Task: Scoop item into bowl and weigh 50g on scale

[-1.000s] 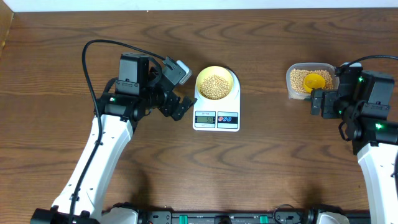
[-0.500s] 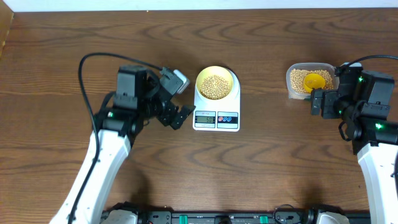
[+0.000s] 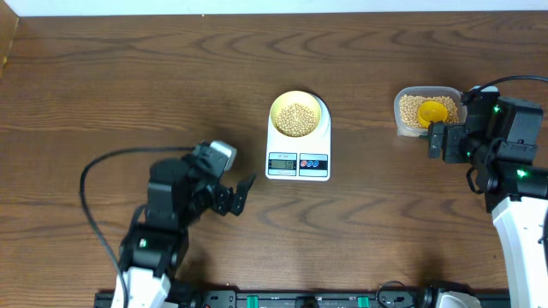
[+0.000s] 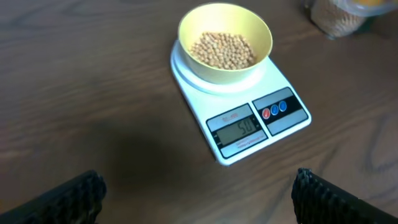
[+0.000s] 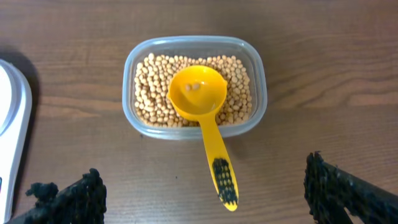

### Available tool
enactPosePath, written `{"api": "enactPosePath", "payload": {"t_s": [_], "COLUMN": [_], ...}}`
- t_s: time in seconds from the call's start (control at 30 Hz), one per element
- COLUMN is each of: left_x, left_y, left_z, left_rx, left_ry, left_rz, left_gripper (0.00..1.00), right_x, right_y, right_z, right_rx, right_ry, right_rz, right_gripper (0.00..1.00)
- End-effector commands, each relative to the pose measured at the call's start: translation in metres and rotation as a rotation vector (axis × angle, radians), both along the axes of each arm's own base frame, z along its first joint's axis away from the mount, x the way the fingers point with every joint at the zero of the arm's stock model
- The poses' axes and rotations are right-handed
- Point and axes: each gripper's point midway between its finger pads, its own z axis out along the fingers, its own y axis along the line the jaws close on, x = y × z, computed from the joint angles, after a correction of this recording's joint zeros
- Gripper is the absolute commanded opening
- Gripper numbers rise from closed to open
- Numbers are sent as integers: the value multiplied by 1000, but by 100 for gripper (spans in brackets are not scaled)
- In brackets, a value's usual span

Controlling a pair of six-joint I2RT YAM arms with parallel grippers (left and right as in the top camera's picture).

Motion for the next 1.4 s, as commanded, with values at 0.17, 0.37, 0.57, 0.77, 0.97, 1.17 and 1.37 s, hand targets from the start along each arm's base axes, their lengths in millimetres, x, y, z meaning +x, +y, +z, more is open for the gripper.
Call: {"api": "enactPosePath", "payload": {"t_s": [0.17,0.37,0.57,0.77,0.97,1.17,1.37], "left_x": [-9,-9,-11,-13,-16,-17,-15], "left_y": [23,26,32,42,48,51,54], "left_z": [15,28,32,39,53,60,61], "left_rx": [-108,-156,-228,-263,-282,-296,-319], "left_ry": [-93,-228,-334,-400,-458,-493,-557], "left_rz": [201,220,262,320,342,355,363], "left_gripper": [98,98,98,98,98,98,98], "right_x": [2,2,2,2,2,2,2], "right_y": [-3,-3,-3,-3,-3,-3,-3], "right_z": [11,12,11,11,11,11,11], "right_rx": [-19,-19,-20,-19,-19,-19,-19], "right_ry": [-28,-28,-28,-28,-28,-28,-28], "right_rz": [2,2,2,2,2,2,2], "right_gripper": [99,99,99,99,99,99,99]}}
